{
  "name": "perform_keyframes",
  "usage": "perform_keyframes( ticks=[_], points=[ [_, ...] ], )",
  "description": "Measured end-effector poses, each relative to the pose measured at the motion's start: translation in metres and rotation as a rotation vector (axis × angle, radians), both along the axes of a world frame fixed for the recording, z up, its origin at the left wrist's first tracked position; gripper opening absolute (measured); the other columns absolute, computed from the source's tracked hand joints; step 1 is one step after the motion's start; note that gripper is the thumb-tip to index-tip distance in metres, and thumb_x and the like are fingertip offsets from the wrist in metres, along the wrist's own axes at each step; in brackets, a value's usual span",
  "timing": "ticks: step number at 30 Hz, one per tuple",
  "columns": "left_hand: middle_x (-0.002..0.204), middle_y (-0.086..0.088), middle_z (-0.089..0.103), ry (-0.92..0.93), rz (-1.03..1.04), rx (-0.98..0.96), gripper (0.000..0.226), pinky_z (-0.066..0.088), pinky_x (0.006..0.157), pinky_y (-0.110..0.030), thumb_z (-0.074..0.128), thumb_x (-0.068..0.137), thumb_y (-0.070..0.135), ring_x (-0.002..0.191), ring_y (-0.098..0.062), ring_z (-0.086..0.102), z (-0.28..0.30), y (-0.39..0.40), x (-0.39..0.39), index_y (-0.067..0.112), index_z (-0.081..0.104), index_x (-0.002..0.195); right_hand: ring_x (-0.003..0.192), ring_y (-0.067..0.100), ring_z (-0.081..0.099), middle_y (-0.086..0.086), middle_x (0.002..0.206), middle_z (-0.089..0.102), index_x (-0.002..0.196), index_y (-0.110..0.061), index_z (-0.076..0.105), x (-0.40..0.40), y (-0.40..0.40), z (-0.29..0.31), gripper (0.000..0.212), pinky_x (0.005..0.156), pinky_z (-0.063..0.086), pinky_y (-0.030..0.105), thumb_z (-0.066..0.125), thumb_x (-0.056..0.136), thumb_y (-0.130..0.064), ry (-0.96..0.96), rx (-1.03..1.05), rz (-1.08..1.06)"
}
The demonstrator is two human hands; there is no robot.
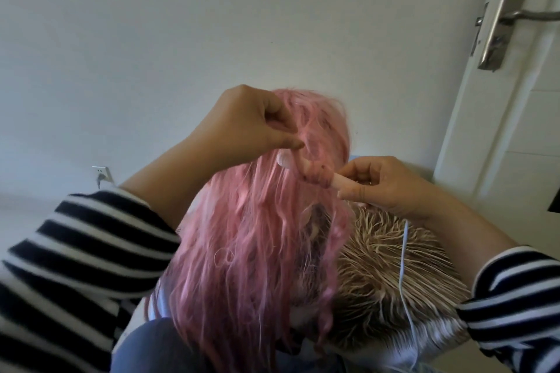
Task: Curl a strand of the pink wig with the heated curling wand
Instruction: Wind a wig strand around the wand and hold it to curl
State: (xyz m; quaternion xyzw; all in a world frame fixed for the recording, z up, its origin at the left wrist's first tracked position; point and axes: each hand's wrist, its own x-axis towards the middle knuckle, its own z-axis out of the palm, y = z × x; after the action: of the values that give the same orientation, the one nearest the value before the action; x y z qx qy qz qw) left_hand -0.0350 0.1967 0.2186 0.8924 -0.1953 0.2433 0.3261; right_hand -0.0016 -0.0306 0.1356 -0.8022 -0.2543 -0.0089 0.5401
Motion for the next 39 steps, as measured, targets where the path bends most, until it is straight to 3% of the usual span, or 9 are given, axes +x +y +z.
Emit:
perform_keyframes(
  ticks=[7, 12, 18, 21, 24, 27, 29, 34, 39],
  points=[
    [0.071, 0.001, 0.073, 0.150, -0.091, -0.142, 0.025, 0.054, 0.065, -0.014, 0.086, 0.057, 0.019, 0.063, 0.000, 0.066, 0.001, 0.001, 0.016, 0.010, 0.071, 0.075, 0.065, 0.025, 0.047, -0.003, 0.065, 0.066, 0.084, -0.017, 0.069, 0.001, -0.001, 0.003, 0.017, 0.052, 0.036, 0.028, 0.073, 0.073, -0.006, 0.012, 0.015, 0.034],
    [0.073, -0.007, 0.071, 0.241, -0.088, -0.257, 0.028, 0.056, 0.073, -0.033, 0.086, 0.057, 0.023, 0.068, -0.012, 0.064, -0.010, 0.001, 0.023, 0.006, 0.072, 0.074, 0.055, 0.008, 0.053, -0.006, 0.063, 0.066, 0.085, -0.017, 0.068, 0.000, -0.002, 0.003, 0.024, 0.046, 0.040, 0.021, 0.077, 0.063, -0.016, 0.023, 0.024, 0.059],
    [0.056, 0.005, 0.067, 0.309, -0.067, -0.451, 0.028, 0.045, 0.049, -0.013, 0.084, 0.060, 0.019, 0.050, 0.000, 0.058, -0.022, -0.002, 0.024, 0.000, 0.071, 0.076, 0.051, 0.002, 0.052, -0.009, 0.056, 0.063, 0.087, -0.012, 0.065, -0.001, -0.001, -0.001, 0.027, 0.047, 0.042, 0.017, 0.072, 0.061, -0.017, 0.064, 0.081, 0.095],
    [0.065, -0.002, 0.068, 0.304, -0.072, -0.518, 0.020, 0.042, 0.048, -0.013, 0.081, 0.065, 0.017, 0.049, 0.000, 0.054, -0.028, -0.003, 0.021, 0.003, 0.073, 0.077, 0.053, 0.007, 0.051, -0.007, 0.056, 0.062, 0.089, -0.011, 0.065, 0.000, -0.001, -0.004, 0.029, 0.046, 0.042, 0.020, 0.073, 0.062, -0.019, 0.090, 0.109, 0.101],
    [0.072, -0.007, 0.069, 0.233, -0.046, -0.542, 0.013, 0.039, 0.045, -0.012, 0.077, 0.070, 0.018, 0.045, 0.002, 0.047, -0.037, -0.004, 0.016, 0.008, 0.074, 0.077, 0.054, 0.010, 0.050, -0.004, 0.060, 0.061, 0.092, -0.010, 0.066, 0.001, -0.002, -0.007, 0.048, 0.045, 0.041, 0.021, 0.084, 0.053, -0.031, 0.137, 0.169, 0.127],
    [0.049, 0.010, 0.059, 0.164, 0.007, -0.550, 0.010, 0.041, 0.045, -0.014, 0.079, 0.068, 0.025, 0.042, -0.001, 0.044, -0.049, -0.008, 0.009, 0.022, 0.071, 0.063, 0.054, 0.010, 0.051, 0.011, 0.076, 0.060, 0.098, -0.005, 0.067, 0.002, -0.002, -0.008, 0.070, 0.045, 0.042, 0.021, 0.088, 0.044, -0.044, 0.187, 0.236, 0.157],
    [0.041, 0.014, 0.054, 0.139, 0.013, -0.551, 0.013, 0.040, 0.044, -0.013, 0.078, 0.070, 0.026, 0.041, -0.001, 0.043, -0.056, -0.012, 0.003, 0.022, 0.070, 0.061, 0.054, 0.010, 0.053, 0.011, 0.078, 0.062, 0.101, -0.002, 0.065, 0.003, -0.002, -0.007, 0.074, 0.046, 0.043, 0.021, 0.088, 0.045, -0.045, 0.195, 0.242, 0.163],
    [0.041, 0.018, 0.056, 0.112, 0.025, -0.585, 0.016, 0.039, 0.044, -0.009, 0.076, 0.072, 0.033, 0.040, 0.003, 0.046, -0.071, -0.021, -0.005, 0.021, 0.071, 0.063, 0.053, 0.009, 0.053, 0.011, 0.076, 0.060, 0.096, -0.004, 0.067, -0.001, 0.002, -0.005, 0.064, 0.045, 0.044, 0.021, 0.087, 0.048, -0.041, 0.204, 0.254, 0.166],
    [0.037, 0.019, 0.054, 0.145, 0.043, -0.641, 0.017, 0.034, 0.040, -0.007, 0.074, 0.076, 0.019, 0.036, 0.003, 0.045, -0.079, -0.026, -0.009, 0.021, 0.068, 0.060, 0.050, 0.009, 0.050, 0.009, 0.071, 0.063, 0.090, -0.006, 0.067, -0.006, 0.004, -0.003, 0.026, 0.044, 0.041, 0.020, 0.076, 0.070, -0.021, 0.199, 0.245, 0.139]
  ],
)
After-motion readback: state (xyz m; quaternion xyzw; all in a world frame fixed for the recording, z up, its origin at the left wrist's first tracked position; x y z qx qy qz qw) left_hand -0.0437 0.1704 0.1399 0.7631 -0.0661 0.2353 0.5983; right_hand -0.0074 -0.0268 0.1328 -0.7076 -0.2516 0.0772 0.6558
